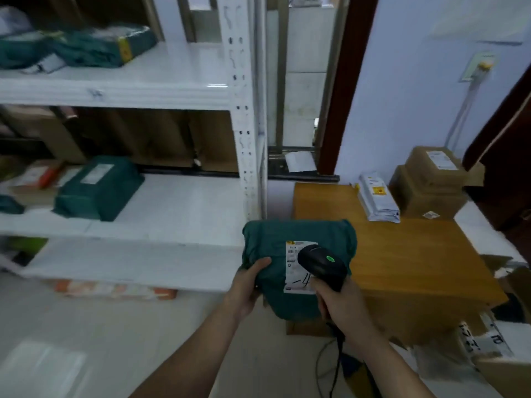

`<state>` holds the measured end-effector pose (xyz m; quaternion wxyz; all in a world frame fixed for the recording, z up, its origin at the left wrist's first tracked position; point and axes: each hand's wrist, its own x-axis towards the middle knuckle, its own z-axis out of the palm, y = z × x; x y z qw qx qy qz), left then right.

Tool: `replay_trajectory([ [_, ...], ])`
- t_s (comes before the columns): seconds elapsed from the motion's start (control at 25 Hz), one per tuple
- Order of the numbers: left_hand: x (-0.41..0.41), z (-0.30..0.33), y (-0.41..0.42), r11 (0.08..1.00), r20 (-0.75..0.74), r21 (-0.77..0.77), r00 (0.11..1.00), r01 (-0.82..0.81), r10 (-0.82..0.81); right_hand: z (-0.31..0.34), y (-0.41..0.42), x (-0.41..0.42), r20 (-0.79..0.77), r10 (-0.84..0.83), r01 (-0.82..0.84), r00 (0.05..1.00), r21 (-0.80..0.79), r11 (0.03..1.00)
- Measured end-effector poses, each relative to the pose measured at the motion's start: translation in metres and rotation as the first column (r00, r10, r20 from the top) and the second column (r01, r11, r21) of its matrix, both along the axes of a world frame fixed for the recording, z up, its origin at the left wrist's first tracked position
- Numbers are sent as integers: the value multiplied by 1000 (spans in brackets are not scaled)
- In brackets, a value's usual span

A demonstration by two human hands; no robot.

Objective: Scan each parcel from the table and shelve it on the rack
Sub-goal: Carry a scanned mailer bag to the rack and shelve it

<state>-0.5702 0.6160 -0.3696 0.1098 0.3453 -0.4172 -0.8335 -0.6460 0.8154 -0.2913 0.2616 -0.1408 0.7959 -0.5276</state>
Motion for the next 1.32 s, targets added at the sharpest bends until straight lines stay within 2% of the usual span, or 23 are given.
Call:
replay_trajectory([
  [0.36, 201, 13, -137, 931, 5, -51, 932, -362, 363, 16, -159, 134, 77, 338, -338, 938, -24, 941],
  [0.64, 284, 13, -244, 827, 24, -51, 827, -560, 562, 18, -266, 196, 40, 405, -404, 913, -38, 914],
  [0.84, 285, -7, -310, 813, 14, -36, 813, -582, 582, 13, -331, 196, 46, 451, -450, 892, -26, 893],
  [1.16, 229, -46, -425, 849, 86, -27, 845, -528, 528, -2, -446, 142, 71, 401, -402, 913, 4, 915],
  [1.32, 194, -52, -486, 799, 124, 6, 793, -602, 596, -1, -487, 121, 123, 350, -350, 929, -21, 936],
])
